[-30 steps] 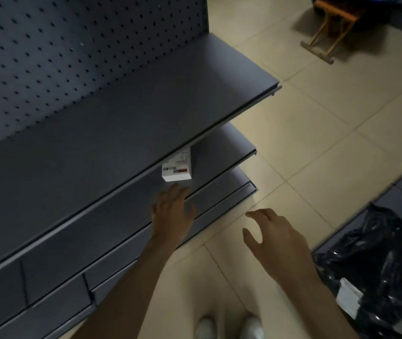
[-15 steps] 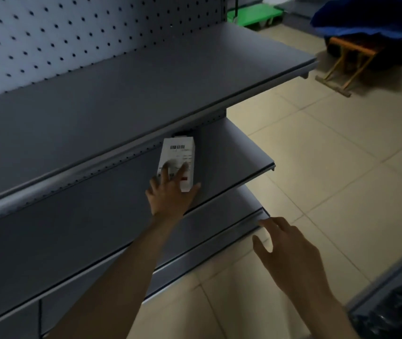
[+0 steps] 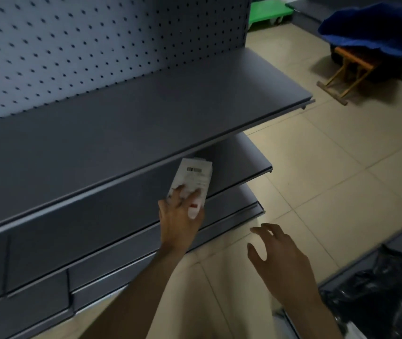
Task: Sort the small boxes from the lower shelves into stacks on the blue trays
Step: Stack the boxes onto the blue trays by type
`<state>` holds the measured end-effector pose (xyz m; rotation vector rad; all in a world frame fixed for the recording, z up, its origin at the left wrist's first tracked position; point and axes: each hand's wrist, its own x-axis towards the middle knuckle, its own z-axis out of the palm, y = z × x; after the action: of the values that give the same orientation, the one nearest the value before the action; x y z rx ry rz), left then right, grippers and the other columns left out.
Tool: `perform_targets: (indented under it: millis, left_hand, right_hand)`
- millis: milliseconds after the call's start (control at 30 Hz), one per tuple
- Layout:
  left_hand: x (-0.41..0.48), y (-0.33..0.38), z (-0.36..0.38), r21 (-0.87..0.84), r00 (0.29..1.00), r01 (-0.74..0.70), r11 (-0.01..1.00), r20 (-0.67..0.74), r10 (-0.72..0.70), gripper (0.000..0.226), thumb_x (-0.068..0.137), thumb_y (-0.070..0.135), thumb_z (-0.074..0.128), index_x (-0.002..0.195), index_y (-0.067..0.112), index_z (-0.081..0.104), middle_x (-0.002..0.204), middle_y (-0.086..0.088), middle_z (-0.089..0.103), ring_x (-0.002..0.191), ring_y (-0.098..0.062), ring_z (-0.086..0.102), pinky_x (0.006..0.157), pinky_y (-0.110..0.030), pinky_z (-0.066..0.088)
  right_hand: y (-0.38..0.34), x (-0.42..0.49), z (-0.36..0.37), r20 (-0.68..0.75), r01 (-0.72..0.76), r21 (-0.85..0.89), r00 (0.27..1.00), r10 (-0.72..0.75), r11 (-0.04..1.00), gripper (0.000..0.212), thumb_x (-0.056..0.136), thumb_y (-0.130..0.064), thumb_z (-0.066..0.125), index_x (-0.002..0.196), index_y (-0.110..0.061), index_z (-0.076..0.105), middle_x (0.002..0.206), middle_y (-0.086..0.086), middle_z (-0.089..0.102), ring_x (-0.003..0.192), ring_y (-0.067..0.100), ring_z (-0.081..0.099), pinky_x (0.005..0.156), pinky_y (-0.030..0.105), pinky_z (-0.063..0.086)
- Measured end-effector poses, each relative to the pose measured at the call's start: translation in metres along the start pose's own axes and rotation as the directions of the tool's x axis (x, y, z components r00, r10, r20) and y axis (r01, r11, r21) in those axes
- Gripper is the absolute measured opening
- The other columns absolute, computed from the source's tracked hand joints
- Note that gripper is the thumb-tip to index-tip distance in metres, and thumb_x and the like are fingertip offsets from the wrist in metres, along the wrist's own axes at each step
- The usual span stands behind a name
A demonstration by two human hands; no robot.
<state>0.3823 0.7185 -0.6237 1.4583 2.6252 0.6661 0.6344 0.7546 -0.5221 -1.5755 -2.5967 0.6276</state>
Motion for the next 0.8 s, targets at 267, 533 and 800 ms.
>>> perform_targets:
  millis: [267, 533, 800]
  left_hand:
    - [-0.116, 0.02, -0.15, -0.092, 0.992, 0.077, 0.993, 0.111, -0.067, 0.053, 0.085, 0.049, 0.069, 0.136, 0.044, 0.06, 0.155, 0.007, 0.04, 0.127, -0.026, 0.046, 0.101, -0.038, 0.045]
    - [-0.176, 0.026, -0.272, -0.028, 0.986, 0.152, 0.988, 0.078, -0.149, 0.056, 0.083, 0.051, 0.068, 0.138, 0.043, 0.056, 0.153, 0.008, 0.041, 0.13, -0.028, 0.045, 0.101, -0.042, 0.048]
    - [-0.227, 0.024, -0.395, -0.03, 0.966, 0.217, 0.976, -0.138, -0.219, 0.056, 0.08, 0.047, 0.073, 0.134, 0.041, 0.061, 0.152, 0.008, 0.045, 0.125, -0.028, 0.051, 0.102, -0.033, 0.039]
  right_hand:
    - [-0.076, -0.092, -0.104, 0.119, 0.029, 0.091, 0.992, -0.039, 0.995, 0.041, 0.096, -0.046, 0.056, 0.136, -0.037, 0.055, 0.137, -0.017, 0.051, 0.116, 0.011, 0.055, 0.086, 0.029, 0.053]
    - [-0.142, -0.135, -0.181, 0.061, 0.142, 0.164, 0.986, -0.154, 0.976, 0.038, 0.096, -0.038, 0.062, 0.133, -0.033, 0.059, 0.133, -0.014, 0.058, 0.115, 0.013, 0.057, 0.086, 0.034, 0.055]
    - [-0.208, -0.171, -0.226, 0.037, 0.325, 0.139, 0.942, -0.333, 0.935, 0.038, 0.094, -0.039, 0.064, 0.132, -0.035, 0.06, 0.133, -0.014, 0.057, 0.121, 0.012, 0.056, 0.08, 0.026, 0.043]
